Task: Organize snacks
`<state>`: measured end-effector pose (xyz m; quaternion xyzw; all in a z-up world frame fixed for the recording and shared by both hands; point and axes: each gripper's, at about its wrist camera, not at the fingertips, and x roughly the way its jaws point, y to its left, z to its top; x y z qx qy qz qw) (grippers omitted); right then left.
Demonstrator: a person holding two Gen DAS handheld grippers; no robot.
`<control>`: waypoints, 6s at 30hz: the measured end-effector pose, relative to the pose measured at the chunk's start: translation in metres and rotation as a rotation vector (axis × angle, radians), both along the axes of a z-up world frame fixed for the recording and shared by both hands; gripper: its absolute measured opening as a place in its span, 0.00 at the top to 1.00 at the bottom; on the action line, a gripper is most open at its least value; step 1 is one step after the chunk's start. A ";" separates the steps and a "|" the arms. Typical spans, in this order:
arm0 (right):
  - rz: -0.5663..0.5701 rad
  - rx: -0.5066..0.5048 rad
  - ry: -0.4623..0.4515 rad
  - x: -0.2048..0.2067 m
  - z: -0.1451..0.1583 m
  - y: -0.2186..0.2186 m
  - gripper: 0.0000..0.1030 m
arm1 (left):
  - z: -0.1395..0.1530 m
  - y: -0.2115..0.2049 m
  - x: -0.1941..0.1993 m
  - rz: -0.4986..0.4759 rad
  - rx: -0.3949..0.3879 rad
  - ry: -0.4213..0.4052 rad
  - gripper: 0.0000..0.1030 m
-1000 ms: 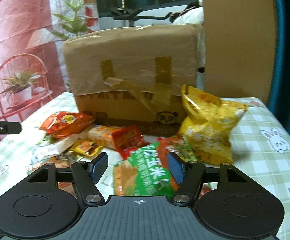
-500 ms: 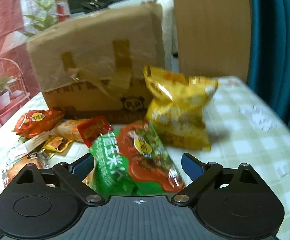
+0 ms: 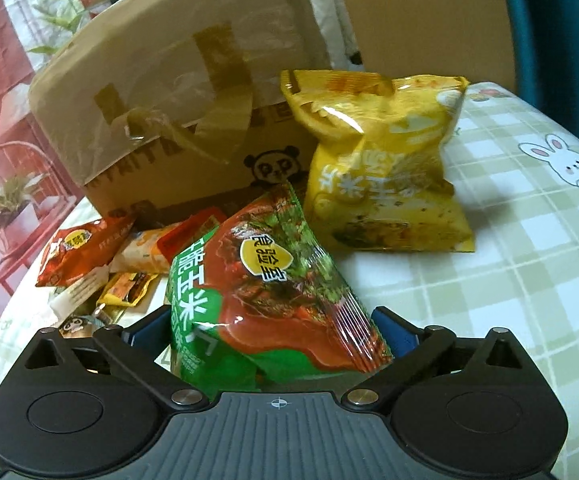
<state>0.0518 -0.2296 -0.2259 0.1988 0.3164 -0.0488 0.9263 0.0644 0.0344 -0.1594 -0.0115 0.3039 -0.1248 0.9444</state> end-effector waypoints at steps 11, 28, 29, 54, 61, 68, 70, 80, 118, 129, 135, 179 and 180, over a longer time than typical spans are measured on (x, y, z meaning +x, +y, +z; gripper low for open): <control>0.032 0.012 -0.102 -0.021 0.023 0.010 0.41 | -0.010 0.017 0.005 0.035 -0.014 0.045 0.32; 0.016 0.038 -0.122 -0.027 0.022 0.011 0.41 | -0.020 0.040 0.023 0.104 -0.045 0.101 0.37; 0.015 0.038 -0.122 -0.027 0.022 0.011 0.41 | -0.020 0.040 0.023 0.095 -0.046 0.098 0.37; 0.033 0.052 -0.126 -0.029 0.021 0.011 0.41 | -0.048 0.041 0.046 0.140 0.109 0.155 0.38; 0.034 0.057 -0.123 -0.029 0.019 0.011 0.41 | -0.039 0.052 0.050 0.191 0.072 0.152 0.50; 0.036 0.059 -0.124 -0.029 0.019 0.012 0.41 | -0.031 0.025 0.039 0.057 0.057 0.113 0.59; 0.038 0.060 -0.125 -0.029 0.020 0.012 0.41 | -0.035 0.018 0.038 0.054 0.091 0.106 0.59; 0.034 0.069 -0.135 -0.032 0.020 0.009 0.41 | -0.021 0.035 0.033 0.166 0.079 0.057 0.59; 0.024 0.105 -0.129 -0.031 0.013 0.003 0.41 | -0.065 0.003 0.088 0.131 -0.034 0.229 0.39; 0.019 0.109 -0.136 -0.034 0.014 0.003 0.41 | -0.067 -0.001 0.073 0.121 0.039 0.185 0.57; 0.019 0.112 -0.141 -0.035 0.015 0.003 0.41 | -0.063 0.003 0.062 0.090 0.051 0.167 0.63; 0.047 -0.081 -0.347 -0.044 0.129 0.003 0.41 | 0.057 -0.004 0.029 0.058 -0.078 -0.156 0.63; 0.047 -0.084 -0.353 -0.043 0.132 0.001 0.41 | 0.060 -0.006 0.030 0.054 -0.080 -0.165 0.63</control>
